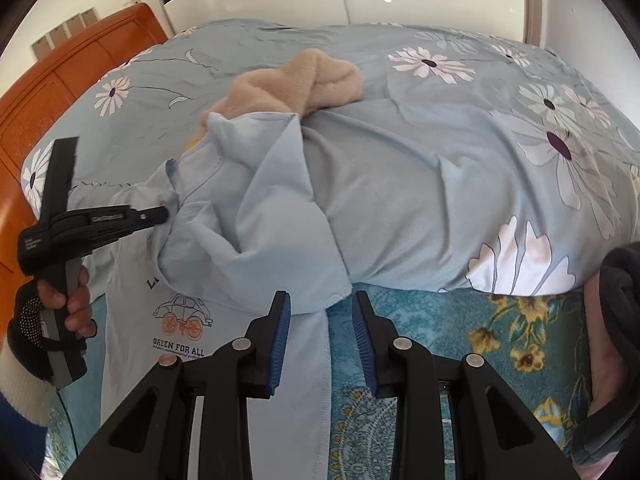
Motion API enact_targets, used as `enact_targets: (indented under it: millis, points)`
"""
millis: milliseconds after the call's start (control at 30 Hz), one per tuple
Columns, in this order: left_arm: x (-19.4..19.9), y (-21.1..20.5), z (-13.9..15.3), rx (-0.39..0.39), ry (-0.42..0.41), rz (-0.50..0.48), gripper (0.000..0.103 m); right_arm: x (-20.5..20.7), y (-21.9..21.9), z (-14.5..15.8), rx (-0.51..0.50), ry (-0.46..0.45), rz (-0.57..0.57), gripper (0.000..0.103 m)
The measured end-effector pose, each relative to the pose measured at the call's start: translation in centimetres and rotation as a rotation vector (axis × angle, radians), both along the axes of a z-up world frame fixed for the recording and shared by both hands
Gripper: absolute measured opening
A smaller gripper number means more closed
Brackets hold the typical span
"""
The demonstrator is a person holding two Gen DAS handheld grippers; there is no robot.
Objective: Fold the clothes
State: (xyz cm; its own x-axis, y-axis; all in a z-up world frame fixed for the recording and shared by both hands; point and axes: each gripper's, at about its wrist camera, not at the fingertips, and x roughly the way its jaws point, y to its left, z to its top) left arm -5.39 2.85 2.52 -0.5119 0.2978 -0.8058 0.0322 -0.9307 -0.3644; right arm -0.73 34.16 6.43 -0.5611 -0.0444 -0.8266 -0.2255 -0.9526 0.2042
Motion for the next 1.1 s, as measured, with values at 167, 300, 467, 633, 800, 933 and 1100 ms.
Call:
enact_targets:
  millis: [167, 300, 467, 633, 800, 933, 1100]
  points:
    - [3.6, -3.7, 3.3, 0.099, 0.2, 0.103, 0.003, -0.1, 1.1, 0.1, -0.02, 0.018, -0.007, 0.033]
    - [6.9, -7.7, 0.3, 0.155, 0.163, 0.267, 0.003, -2.5, 1.2, 0.5, -0.052, 0.033, 0.029, 0.033]
    - [9.2, -10.2, -4.2, 0.216, 0.062, 0.369, 0.003, -7.4, 0.8, 1.1, -0.146, 0.036, 0.061, 0.033]
    - [8.8, -10.8, -4.8, 0.266, 0.049, 0.357, 0.006, -11.8, 1.3, 0.4, -0.245, -0.027, 0.006, 0.033]
    - [8.4, -11.5, -4.9, 0.296, 0.04, 0.349, 0.053, -13.6, 2.0, -0.9, -0.332, -0.084, -0.095, 0.033]
    - [7.2, -11.5, -5.0, 0.306, 0.032, 0.349, 0.053, -14.1, 1.9, -1.4, -0.298, -0.13, -0.115, 0.032]
    - [5.6, -10.7, -4.9, 0.292, 0.036, 0.362, 0.04, -13.9, 2.3, -1.4, -0.247, -0.175, -0.117, 0.004]
